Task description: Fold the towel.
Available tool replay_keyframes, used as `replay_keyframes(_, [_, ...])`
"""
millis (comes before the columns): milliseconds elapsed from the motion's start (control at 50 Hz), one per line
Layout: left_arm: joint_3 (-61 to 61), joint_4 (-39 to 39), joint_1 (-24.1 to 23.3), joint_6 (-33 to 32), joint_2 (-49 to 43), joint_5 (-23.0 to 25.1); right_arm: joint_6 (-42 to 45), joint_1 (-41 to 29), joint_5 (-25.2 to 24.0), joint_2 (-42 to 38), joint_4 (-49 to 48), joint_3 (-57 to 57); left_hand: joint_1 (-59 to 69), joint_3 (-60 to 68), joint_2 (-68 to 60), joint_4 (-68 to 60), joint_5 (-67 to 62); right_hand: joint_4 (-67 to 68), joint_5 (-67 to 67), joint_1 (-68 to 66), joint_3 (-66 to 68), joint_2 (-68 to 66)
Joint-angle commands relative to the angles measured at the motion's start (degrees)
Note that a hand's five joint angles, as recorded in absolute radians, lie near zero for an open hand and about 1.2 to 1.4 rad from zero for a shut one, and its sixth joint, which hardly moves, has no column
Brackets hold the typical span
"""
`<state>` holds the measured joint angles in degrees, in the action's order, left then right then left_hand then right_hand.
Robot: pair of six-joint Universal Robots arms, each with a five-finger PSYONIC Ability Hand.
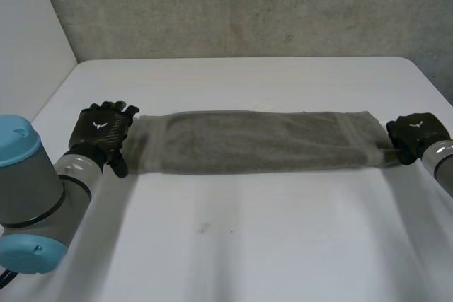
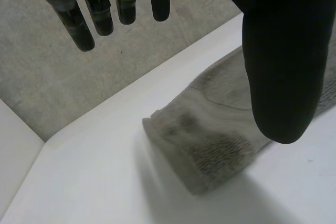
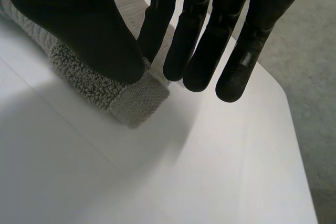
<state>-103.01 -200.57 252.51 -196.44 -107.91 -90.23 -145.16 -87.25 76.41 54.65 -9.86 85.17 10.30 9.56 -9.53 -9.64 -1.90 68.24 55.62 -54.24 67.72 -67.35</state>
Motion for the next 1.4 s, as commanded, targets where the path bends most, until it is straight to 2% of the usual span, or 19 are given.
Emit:
replay_keyframes(20, [-0.18, 0.00, 0.00, 0.00, 0.25, -0.03, 1.10, 3.13, 1.01, 0.81, 1.24, -0.53, -0.30, 0.44, -0.47, -0.36, 1.90, 11.76, 14.38, -25.76, 12.28, -12.65])
replay_keyframes(100, [-0.26, 0.00, 0.00, 0.09, 0.33, -0.03, 2.60, 6.99, 4.88, 1.16, 4.58, -3.43, -0.30, 0.44, -0.47, -0.36, 1.90, 11.76, 14.38, -25.76, 12.28, -12.65])
replay_keyframes(140, [-0.26, 0.00, 0.00, 0.09, 0.42, -0.03, 2.69, 8.48, 4.80, 1.94, 5.20, -3.78, -0.30, 0.44, -0.47, -0.36, 1.90, 11.76, 14.38, -25.76, 12.28, -12.65])
replay_keyframes(280, [-0.26, 0.00, -0.09, 0.09, 0.86, -0.03, 1.28, 8.32, -0.92, 4.24, 4.76, -4.84, -0.30, 0.44, -0.47, -0.36, 1.90, 11.76, 14.38, -25.76, 12.28, -12.65])
replay_keyframes(380, [-0.26, 0.00, -0.09, 0.09, 0.86, -0.12, -2.93, -0.11, -2.59, 7.66, 3.36, -6.86, -0.30, 0.44, -0.47, -0.36, 1.90, 11.76, 14.38, -25.76, 12.28, -12.65])
replay_keyframes(480, [-0.26, 0.00, 0.09, 0.18, 0.86, -0.12, -7.50, -14.41, -3.20, 7.58, 2.92, -13.00, -0.30, 0.44, -0.47, -0.36, 1.90, 11.76, 14.38, -25.76, 12.28, -12.65])
replay_keyframes(500, [-0.18, 0.00, 0.09, 0.18, 0.86, -0.12, -7.51, -14.44, -3.20, 7.58, 2.92, -13.01, -0.30, 0.44, -0.47, -0.36, 1.90, 11.76, 14.38, -25.76, 12.28, -12.65])
replay_keyframes(640, [-0.18, 0.00, 0.18, 0.18, 0.95, -0.12, -9.17, -33.83, -4.96, 1.18, 3.00, -19.77, -0.26, 0.49, -0.52, -0.41, 1.85, 11.76, 14.38, -25.76, 12.28, -12.65])
replay_keyframes(680, [-0.18, 0.00, 0.61, 0.18, 0.95, -0.12, -9.26, -36.56, -4.96, -0.23, 3.00, -20.91, -0.26, 0.49, -0.52, -0.41, 1.85, 11.76, 14.38, -25.76, 12.28, -12.65])
replay_keyframes(820, [-0.18, -0.08, 0.97, 0.18, 0.95, -0.12, -9.26, -40.90, -5.66, -5.87, 2.92, -25.67, -0.30, 0.44, -0.47, -0.36, 1.90, 11.76, 14.38, -25.76, 12.28, -12.65])
replay_keyframes(900, [-0.18, 0.00, 1.14, 0.18, 0.95, -0.12, -9.18, -46.77, -5.22, -11.75, 3.00, -29.62, -0.30, 0.44, -0.47, -0.36, 1.90, 11.76, 14.38, -25.76, 12.28, -12.65])
replay_keyframes(1080, [-0.18, -0.09, 1.41, 0.18, 0.95, -0.03, -9.26, -50.12, -4.61, -19.66, 3.62, -37.87, -0.30, 0.44, -0.47, -0.36, 1.90, 11.76, 14.38, -25.76, 12.28, -12.65])
replay_keyframes(1280, [-0.26, -0.09, 1.41, 0.18, 0.86, -0.03, -9.26, -51.71, -3.99, -21.08, 5.46, -37.71, -0.30, 0.44, -0.47, -0.36, 1.90, 11.76, 14.38, -25.76, 12.28, -12.65])
replay_keyframes(1300, [-0.35, 0.00, 1.41, 0.18, 0.77, -0.03, -9.18, -51.79, -3.56, -20.47, 6.07, -37.01, -0.30, 0.44, -0.47, -0.36, 1.90, -5.00, -2.38, -9.00, -4.48, 4.11])
replay_keyframes(1320, [-0.35, 0.00, 1.41, 0.18, 0.77, -0.03, -9.26, -51.79, -2.60, -19.50, 6.52, -35.96, -0.30, 0.44, -0.47, -0.36, 1.90, -38.14, -35.53, 24.14, -37.62, 37.25])
replay_keyframes(1340, [-0.53, 0.00, 1.23, 0.18, 0.77, -0.03, -9.26, -51.79, -2.59, -19.49, 6.52, -35.95, -0.26, 0.49, -0.51, -0.41, 1.85, -38.47, -35.86, 24.47, -37.95, 37.58])
replay_keyframes(1360, [-0.87, 0.00, 0.88, 0.18, 0.77, -0.03, -9.44, -51.62, -0.41, -17.32, 6.95, -34.47, -0.09, 0.65, -0.68, -0.58, 1.68, -58.24, -55.62, 44.24, -57.72, 57.35])
replay_keyframes(1380, [-0.88, 0.00, 0.88, 0.18, 0.77, -0.03, -9.44, -51.62, -0.39, -17.30, 6.96, -34.46, -0.09, 0.66, -0.68, -0.58, 1.68, -58.24, -55.62, 44.24, -57.72, 57.35])
replay_keyframes(1400, [-1.23, 0.00, 0.36, 0.18, 0.77, -0.03, -9.87, -51.62, 2.48, -13.90, 7.13, -32.37, 0.08, 0.82, -0.85, -0.74, 1.51, -58.24, -55.62, 44.24, -57.72, 57.35])
